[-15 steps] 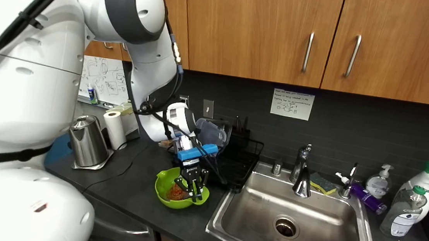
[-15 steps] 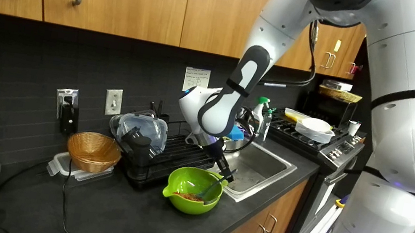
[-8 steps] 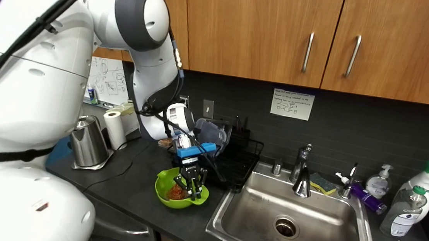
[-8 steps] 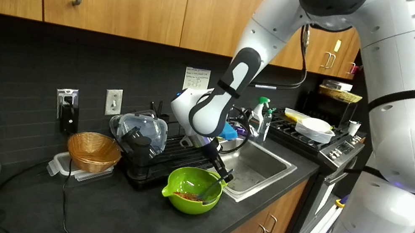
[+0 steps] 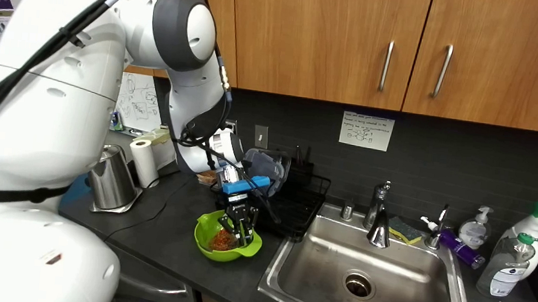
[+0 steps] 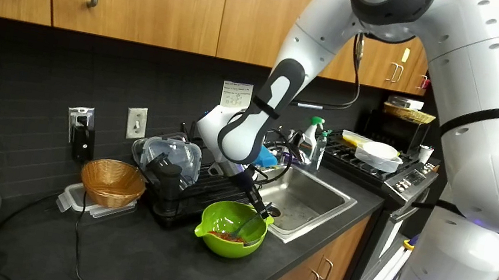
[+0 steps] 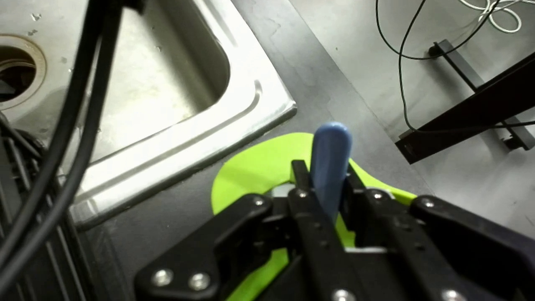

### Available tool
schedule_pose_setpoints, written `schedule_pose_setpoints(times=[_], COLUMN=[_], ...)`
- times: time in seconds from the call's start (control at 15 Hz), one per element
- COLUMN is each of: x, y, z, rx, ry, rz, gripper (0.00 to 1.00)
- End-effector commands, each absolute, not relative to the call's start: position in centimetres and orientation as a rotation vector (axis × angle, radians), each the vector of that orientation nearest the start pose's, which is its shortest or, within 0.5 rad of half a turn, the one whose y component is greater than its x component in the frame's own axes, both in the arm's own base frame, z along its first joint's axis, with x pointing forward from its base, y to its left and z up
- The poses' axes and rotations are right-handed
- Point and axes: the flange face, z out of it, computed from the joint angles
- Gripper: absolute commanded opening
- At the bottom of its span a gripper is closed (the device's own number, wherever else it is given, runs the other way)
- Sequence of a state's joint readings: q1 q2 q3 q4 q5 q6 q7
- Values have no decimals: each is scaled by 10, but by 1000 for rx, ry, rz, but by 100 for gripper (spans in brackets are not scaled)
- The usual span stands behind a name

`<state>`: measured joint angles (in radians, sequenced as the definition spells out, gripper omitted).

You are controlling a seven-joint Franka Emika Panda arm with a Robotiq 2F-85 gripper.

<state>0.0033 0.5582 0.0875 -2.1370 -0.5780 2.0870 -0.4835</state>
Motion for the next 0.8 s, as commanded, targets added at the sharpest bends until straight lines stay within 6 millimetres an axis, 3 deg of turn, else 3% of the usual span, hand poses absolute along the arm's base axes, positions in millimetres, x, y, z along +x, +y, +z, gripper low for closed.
schedule_pose_setpoints(times=[0.0,0.73], x=[503,535], y=[29,72], z=[115,116], rx=[-2764,-2680], ry=[-1564,-1696], rz=[1042,878], gripper=[5,5])
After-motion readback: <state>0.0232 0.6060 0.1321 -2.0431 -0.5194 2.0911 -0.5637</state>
